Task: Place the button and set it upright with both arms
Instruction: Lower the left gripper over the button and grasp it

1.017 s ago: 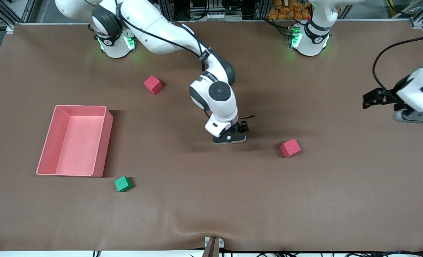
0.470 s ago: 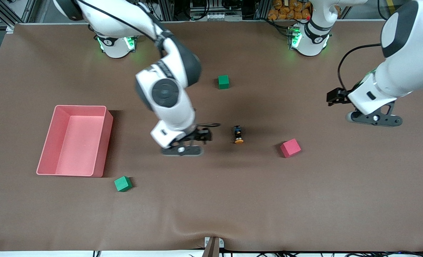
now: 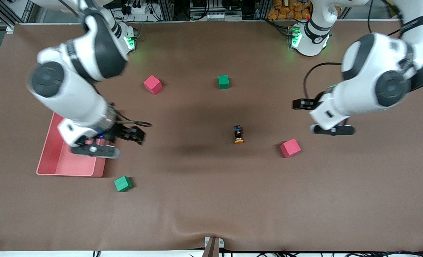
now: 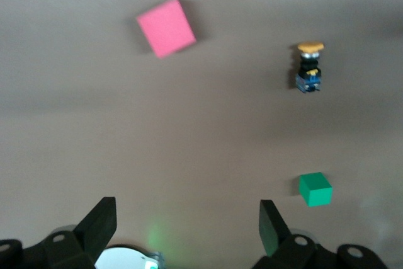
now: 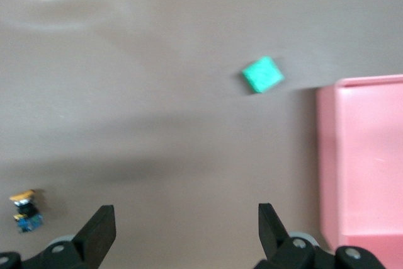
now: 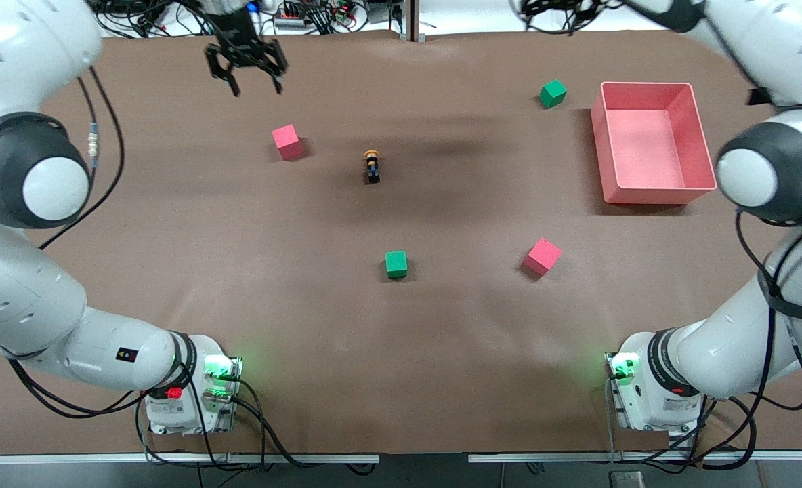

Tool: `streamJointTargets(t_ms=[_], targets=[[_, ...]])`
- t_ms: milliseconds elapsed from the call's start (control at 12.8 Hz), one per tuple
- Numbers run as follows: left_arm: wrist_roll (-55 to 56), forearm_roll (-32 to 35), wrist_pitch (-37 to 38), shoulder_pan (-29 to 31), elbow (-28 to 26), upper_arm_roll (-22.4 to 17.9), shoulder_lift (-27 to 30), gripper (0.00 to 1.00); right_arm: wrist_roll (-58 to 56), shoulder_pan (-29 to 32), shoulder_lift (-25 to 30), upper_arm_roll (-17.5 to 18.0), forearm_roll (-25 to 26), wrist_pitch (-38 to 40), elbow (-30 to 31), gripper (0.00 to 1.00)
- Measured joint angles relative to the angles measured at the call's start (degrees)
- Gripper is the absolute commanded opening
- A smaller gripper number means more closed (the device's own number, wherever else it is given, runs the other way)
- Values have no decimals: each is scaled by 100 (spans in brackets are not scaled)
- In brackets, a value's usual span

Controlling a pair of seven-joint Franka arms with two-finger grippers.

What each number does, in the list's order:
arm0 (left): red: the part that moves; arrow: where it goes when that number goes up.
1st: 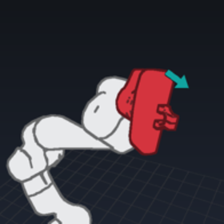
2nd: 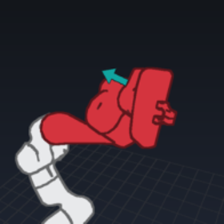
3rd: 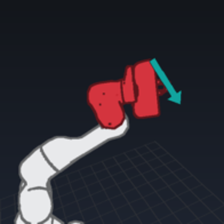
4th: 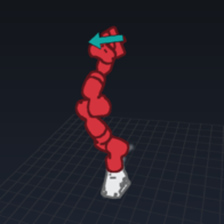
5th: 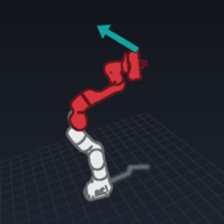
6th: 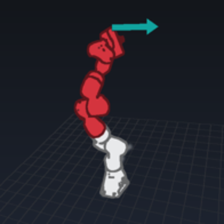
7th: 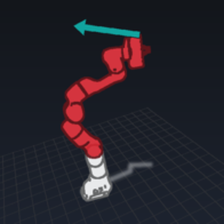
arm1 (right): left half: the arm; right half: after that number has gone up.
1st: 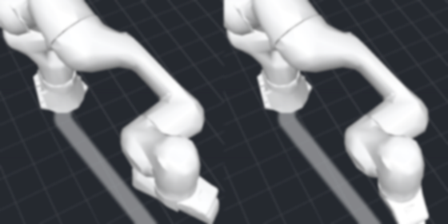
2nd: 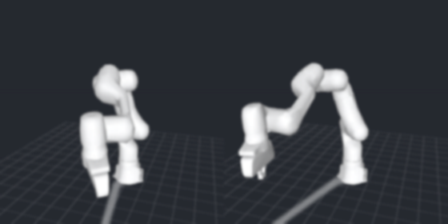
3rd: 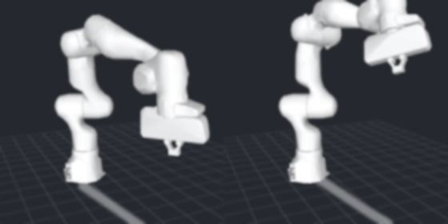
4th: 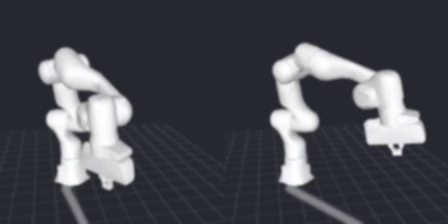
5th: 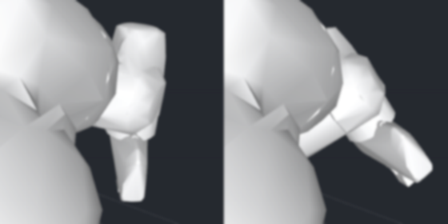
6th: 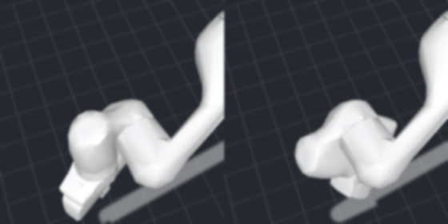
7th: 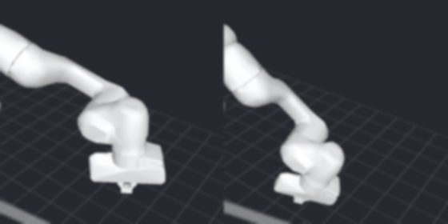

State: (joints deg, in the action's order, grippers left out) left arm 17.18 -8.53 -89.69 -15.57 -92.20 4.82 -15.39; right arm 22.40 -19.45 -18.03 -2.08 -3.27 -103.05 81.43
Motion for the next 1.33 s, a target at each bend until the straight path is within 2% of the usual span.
streamJointTargets(t_ms=[313, 626, 861, 939, 1252, 1330], targets=[[809, -19, -231, -838, 422, 14, -851, 100, -1012, 910, 1153, 2, 27, 428, 883, 100], [1007, -28, -1270, -1115, 827, 7, -1822, 100, -2129, 1865, 1852, 5, 30, 1082, 1046, 100], [1371, -33, -1646, -1263, 1387, 3, -2536, 100, -2404, 2171, 2104, 5, 34, 1357, 1078, 100], [1471, -33, -1713, -1322, 1484, 3, -2686, 96, -2425, 2172, 2122, 18, 82, 1373, 1075, 100], [1938, -35, -1888, -1442, 1573, 9, -3055, 89, -2467, 2170, 2131, 97, 262, 1442, 1071, 100], [2061, -36, -1919, -1494, 1574, 12, -3128, 82, -2467, 2170, 2131, 98, 262, 1444, 1070, 100]])
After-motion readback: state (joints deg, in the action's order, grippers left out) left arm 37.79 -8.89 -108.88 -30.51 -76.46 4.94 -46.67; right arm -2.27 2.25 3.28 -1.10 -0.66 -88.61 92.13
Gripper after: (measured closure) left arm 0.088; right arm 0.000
